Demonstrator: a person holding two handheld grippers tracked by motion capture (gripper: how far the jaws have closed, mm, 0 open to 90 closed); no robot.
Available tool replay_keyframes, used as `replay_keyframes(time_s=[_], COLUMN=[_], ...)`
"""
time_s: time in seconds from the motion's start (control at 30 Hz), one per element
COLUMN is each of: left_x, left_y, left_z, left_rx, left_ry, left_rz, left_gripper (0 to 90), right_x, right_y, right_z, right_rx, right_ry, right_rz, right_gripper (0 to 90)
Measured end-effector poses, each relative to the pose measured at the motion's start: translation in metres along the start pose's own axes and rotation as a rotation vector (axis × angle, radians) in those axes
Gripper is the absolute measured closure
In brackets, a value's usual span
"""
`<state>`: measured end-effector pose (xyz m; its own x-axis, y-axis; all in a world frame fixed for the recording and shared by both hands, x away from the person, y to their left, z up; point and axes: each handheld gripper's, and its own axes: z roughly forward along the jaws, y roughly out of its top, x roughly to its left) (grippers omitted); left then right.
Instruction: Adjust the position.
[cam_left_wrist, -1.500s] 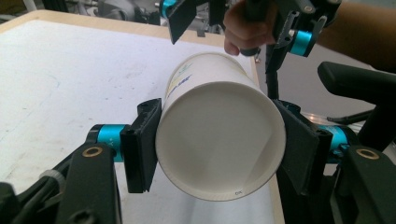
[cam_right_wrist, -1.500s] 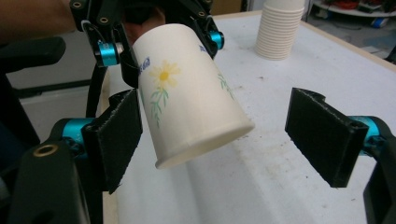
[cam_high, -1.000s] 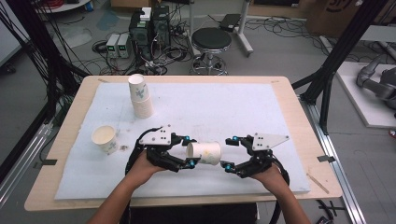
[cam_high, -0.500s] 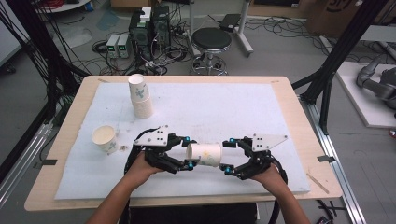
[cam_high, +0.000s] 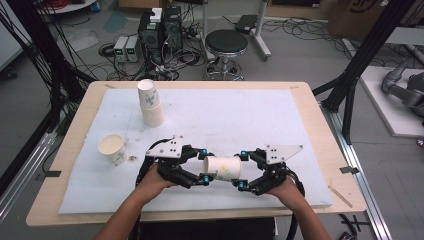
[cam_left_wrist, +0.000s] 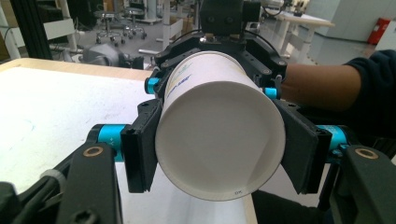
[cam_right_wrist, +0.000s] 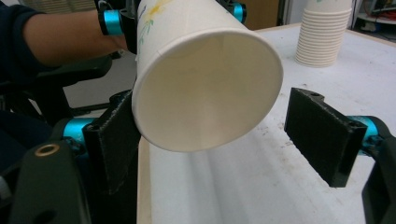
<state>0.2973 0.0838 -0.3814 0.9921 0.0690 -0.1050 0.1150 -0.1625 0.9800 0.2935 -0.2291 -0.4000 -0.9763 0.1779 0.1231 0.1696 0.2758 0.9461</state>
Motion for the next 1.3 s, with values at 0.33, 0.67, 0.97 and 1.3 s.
replay_keyframes(time_s=[0.33, 0.67, 0.97, 1.3], left_x=[0.001, 0.002, -0.004, -0.004], left_y=[-0.003, -0.007, 0.002, 0.010], left_z=[0.001, 0.000, -0.005, -0.009], left_rx=[-0.038, -0.005, 0.097, 0.184], left_ry=[-0.016, 0.024, 0.062, 0.136], left_rz=[-0.017, -0.076, -0.041, -0.004], left_gripper=[37.3, 25.3, 15.9, 15.5], right_x=[-0.001, -0.002, 0.000, -0.003], right_y=[-0.001, 0.002, 0.006, 0.019], right_z=[0.000, -0.001, -0.003, 0.002], right_rx=[-0.047, -0.043, 0.016, 0.151], right_ry=[0.053, 0.059, 0.039, 0.008], right_rz=[0.004, 0.039, 0.031, -0.012], right_gripper=[27.9, 31.8, 31.8, 31.7])
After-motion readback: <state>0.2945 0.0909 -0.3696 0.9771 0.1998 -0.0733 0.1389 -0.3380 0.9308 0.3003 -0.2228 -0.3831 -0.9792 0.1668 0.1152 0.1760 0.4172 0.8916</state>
